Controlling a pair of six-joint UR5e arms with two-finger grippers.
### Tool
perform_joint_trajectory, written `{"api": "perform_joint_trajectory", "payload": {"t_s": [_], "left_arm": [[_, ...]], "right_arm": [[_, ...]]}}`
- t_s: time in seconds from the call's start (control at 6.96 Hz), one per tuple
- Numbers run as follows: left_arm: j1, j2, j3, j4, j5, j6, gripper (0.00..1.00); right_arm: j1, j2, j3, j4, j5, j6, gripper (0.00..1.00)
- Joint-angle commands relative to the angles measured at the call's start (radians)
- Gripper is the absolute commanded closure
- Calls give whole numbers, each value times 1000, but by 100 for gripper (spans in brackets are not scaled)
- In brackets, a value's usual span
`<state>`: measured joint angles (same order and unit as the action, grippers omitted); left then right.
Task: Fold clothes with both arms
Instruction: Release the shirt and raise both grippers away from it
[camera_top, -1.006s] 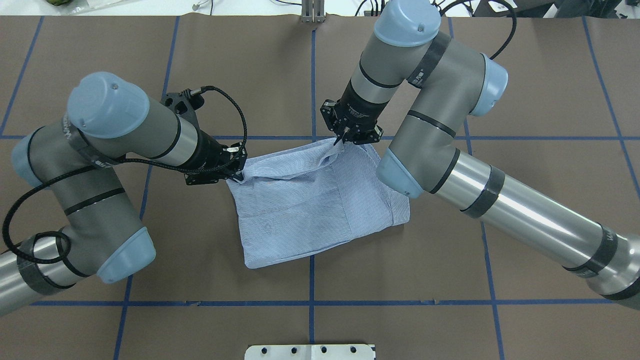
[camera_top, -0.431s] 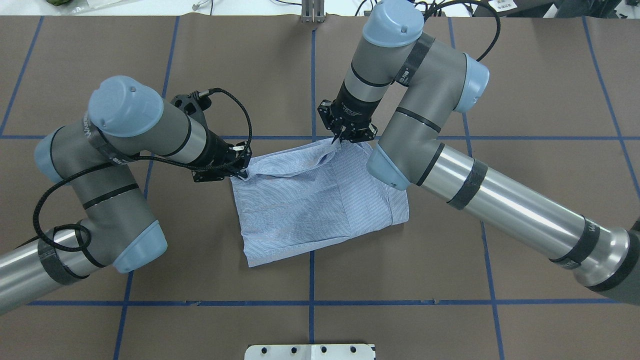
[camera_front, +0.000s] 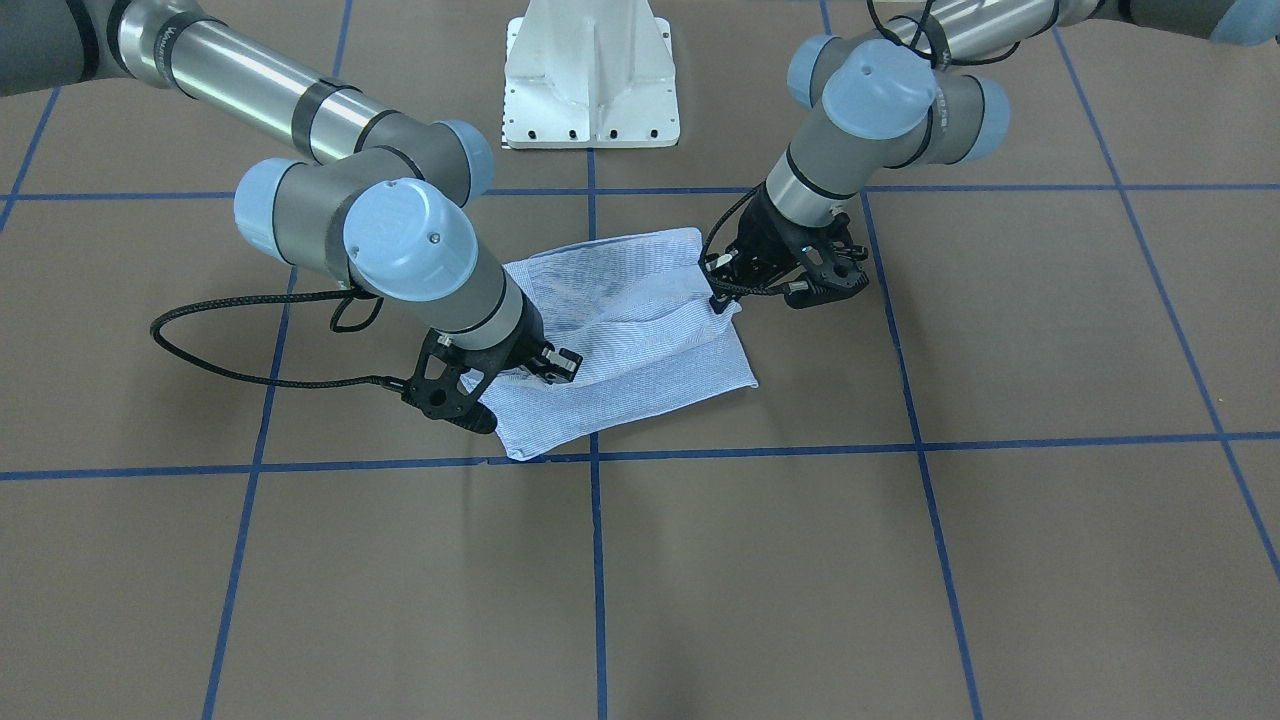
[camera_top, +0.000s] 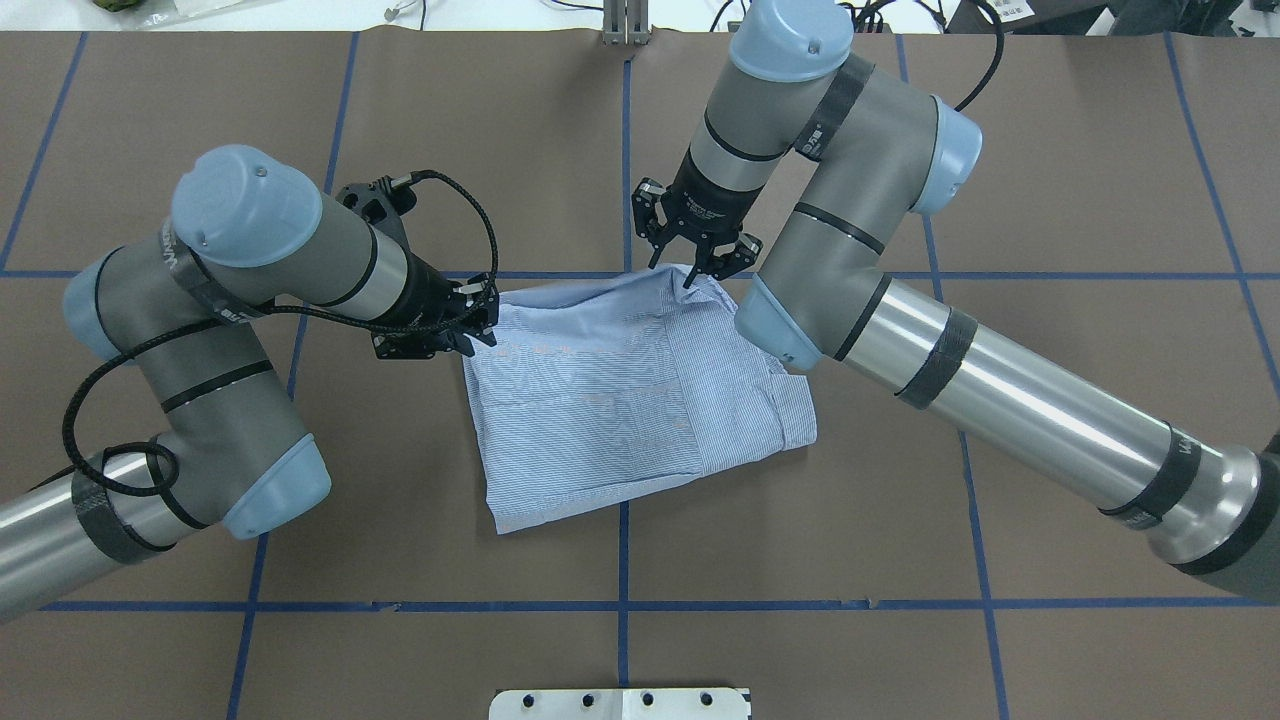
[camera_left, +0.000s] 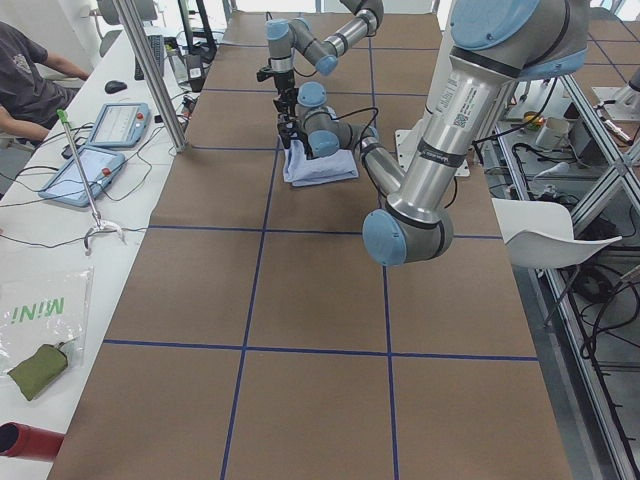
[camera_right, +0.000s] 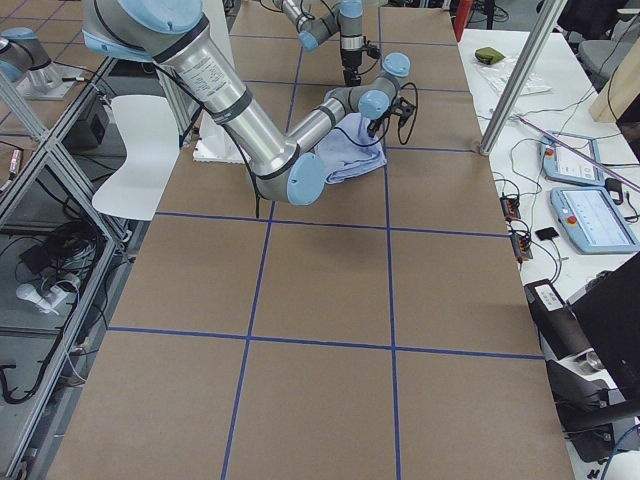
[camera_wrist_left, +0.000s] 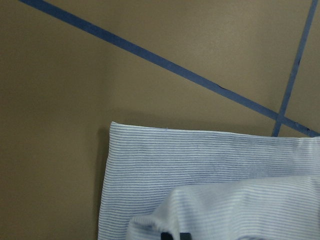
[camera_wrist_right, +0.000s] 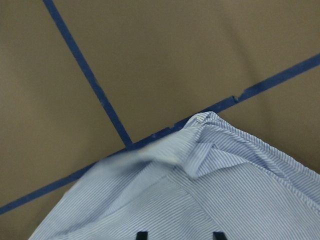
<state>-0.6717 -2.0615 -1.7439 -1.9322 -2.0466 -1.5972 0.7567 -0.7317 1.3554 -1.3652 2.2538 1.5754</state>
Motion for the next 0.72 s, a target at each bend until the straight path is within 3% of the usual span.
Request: {"api": "perform_joint_trajectory", "payload": {"t_s": [0.0, 0.29, 0.57], "left_arm": [[-72, 7, 0, 7, -47, 5, 1], [-98, 20, -6, 34, -60, 31, 1], [-146, 65, -20, 42, -58, 177, 1]], "right_arm": [[15, 8, 30, 5, 6, -3, 0], [-7, 15, 47, 2, -44, -55, 0], [22, -4, 56, -9, -111, -260, 0]]}}
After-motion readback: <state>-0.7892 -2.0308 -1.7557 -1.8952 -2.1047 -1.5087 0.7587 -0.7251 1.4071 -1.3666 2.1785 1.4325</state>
